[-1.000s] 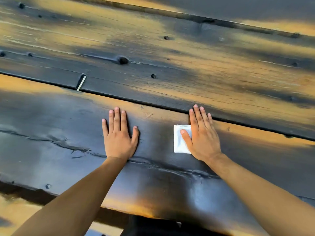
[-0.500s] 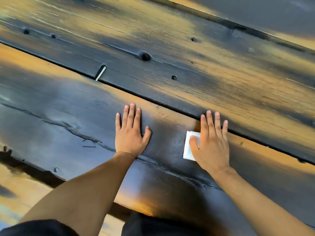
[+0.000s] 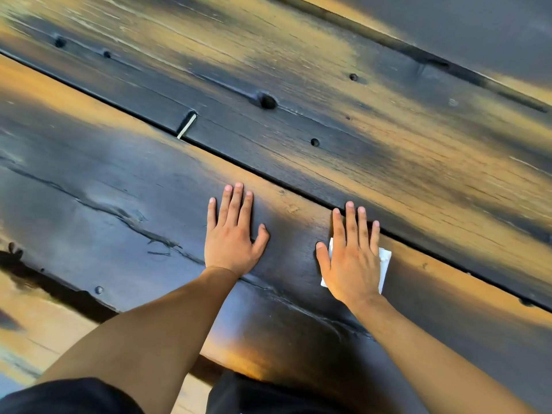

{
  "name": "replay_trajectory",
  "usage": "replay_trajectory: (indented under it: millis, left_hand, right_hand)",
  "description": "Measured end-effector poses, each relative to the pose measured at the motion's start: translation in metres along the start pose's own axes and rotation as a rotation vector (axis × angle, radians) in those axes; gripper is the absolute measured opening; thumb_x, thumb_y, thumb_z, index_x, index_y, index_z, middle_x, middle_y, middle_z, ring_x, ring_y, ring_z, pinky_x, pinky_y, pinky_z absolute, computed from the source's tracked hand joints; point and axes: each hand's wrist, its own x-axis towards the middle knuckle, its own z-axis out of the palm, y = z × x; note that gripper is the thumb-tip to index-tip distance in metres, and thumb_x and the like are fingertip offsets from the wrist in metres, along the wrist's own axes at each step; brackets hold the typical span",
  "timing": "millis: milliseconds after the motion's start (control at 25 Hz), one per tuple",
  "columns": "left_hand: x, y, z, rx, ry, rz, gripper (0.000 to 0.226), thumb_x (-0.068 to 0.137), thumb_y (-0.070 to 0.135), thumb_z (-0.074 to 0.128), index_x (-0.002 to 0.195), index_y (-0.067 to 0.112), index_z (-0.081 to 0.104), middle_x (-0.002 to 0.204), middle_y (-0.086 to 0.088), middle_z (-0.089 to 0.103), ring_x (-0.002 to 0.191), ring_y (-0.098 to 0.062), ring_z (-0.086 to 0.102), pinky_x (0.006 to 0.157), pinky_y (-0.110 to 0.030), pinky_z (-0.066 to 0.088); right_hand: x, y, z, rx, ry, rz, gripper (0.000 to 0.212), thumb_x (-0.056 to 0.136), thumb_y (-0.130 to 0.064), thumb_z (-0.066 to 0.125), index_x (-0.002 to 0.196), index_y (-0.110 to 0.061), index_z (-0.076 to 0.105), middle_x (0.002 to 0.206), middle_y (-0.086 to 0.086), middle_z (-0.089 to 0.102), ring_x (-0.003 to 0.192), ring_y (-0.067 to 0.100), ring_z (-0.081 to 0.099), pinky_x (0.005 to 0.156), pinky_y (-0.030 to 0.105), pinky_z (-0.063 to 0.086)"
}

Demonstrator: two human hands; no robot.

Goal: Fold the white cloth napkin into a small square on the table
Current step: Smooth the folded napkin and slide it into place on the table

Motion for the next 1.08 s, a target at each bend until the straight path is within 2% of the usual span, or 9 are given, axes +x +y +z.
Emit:
replay_trajectory:
  millis: [160, 280, 400, 560, 760, 920, 1080]
  left_hand:
    - [-0.001, 0.0, 0.001, -0.008, -0.001, -0.009, 0.077, 0.093, 0.048, 0.043, 0.158, 0.01, 0.025, 0.168, -0.009, 0.017, 0.157, -0.025, 0.01, 0.124, -0.056, 0.013]
    - [-0.001, -0.002, 0.004, -0.01, 0.017, -0.003, 0.077, 0.093, 0.048, 0.044, 0.158, 0.011, 0.025, 0.168, -0.009, 0.017, 0.157, -0.024, 0.009, 0.124, -0.055, 0.012]
    - [0.0, -0.002, 0.006, -0.005, 0.019, 0.0, 0.077, 0.094, 0.049, 0.043, 0.159, 0.012, 0.023, 0.168, -0.008, 0.016, 0.157, -0.024, 0.008, 0.125, -0.054, 0.01]
    - [-0.001, 0.0, -0.001, -0.01, -0.01, -0.012, 0.077, 0.094, 0.049, 0.043, 0.159, 0.012, 0.022, 0.169, -0.008, 0.014, 0.157, -0.024, 0.006, 0.125, -0.055, 0.011]
    - [-0.001, 0.001, -0.002, -0.022, -0.025, -0.023, 0.076, 0.093, 0.045, 0.045, 0.158, 0.011, 0.025, 0.168, -0.008, 0.016, 0.157, -0.024, 0.009, 0.124, -0.055, 0.011]
    - [-0.001, 0.0, -0.001, -0.023, -0.011, -0.011, 0.076, 0.093, 0.045, 0.046, 0.158, 0.011, 0.026, 0.168, -0.009, 0.017, 0.157, -0.025, 0.01, 0.125, -0.055, 0.012]
    - [0.0, -0.001, 0.0, -0.009, -0.011, -0.01, 0.076, 0.094, 0.046, 0.043, 0.158, 0.011, 0.024, 0.168, -0.008, 0.017, 0.157, -0.025, 0.009, 0.125, -0.054, 0.011]
  right_hand:
    - [0.002, -0.021, -0.002, 0.061, 0.039, -0.02, 0.075, 0.099, -0.047, 0.033, 0.158, -0.005, 0.017, 0.168, 0.018, 0.006, 0.156, 0.031, -0.002, 0.126, 0.053, 0.003]
    - [0.005, -0.038, 0.004, 0.021, -0.004, -0.095, 0.073, 0.1, -0.047, 0.029, 0.158, -0.005, 0.015, 0.167, 0.019, 0.003, 0.156, 0.031, -0.003, 0.125, 0.053, 0.006]
    - [0.008, -0.039, 0.008, -0.023, -0.035, -0.087, 0.074, 0.101, -0.05, 0.025, 0.159, -0.005, 0.012, 0.167, 0.02, 0.0, 0.155, 0.032, -0.005, 0.125, 0.053, 0.007]
    - [0.006, -0.039, -0.007, 0.041, -0.059, -0.097, 0.074, 0.102, -0.053, 0.025, 0.159, -0.008, 0.011, 0.167, 0.017, -0.002, 0.155, 0.031, -0.006, 0.125, 0.053, 0.008]
    - [-0.012, 0.008, -0.018, 0.118, 0.085, -0.019, 0.067, 0.101, -0.046, 0.033, 0.156, -0.009, 0.028, 0.168, 0.013, 0.012, 0.156, 0.029, 0.001, 0.126, 0.052, 0.003]
    - [-0.019, 0.031, -0.004, 0.051, 0.005, -0.001, 0.072, 0.099, -0.048, 0.028, 0.156, -0.005, 0.024, 0.167, 0.016, 0.012, 0.156, 0.031, 0.006, 0.124, 0.055, 0.011]
    - [-0.014, 0.033, 0.002, 0.046, -0.003, -0.024, 0.075, 0.097, -0.051, 0.032, 0.157, -0.006, 0.024, 0.166, 0.017, 0.016, 0.155, 0.032, 0.01, 0.124, 0.057, 0.01]
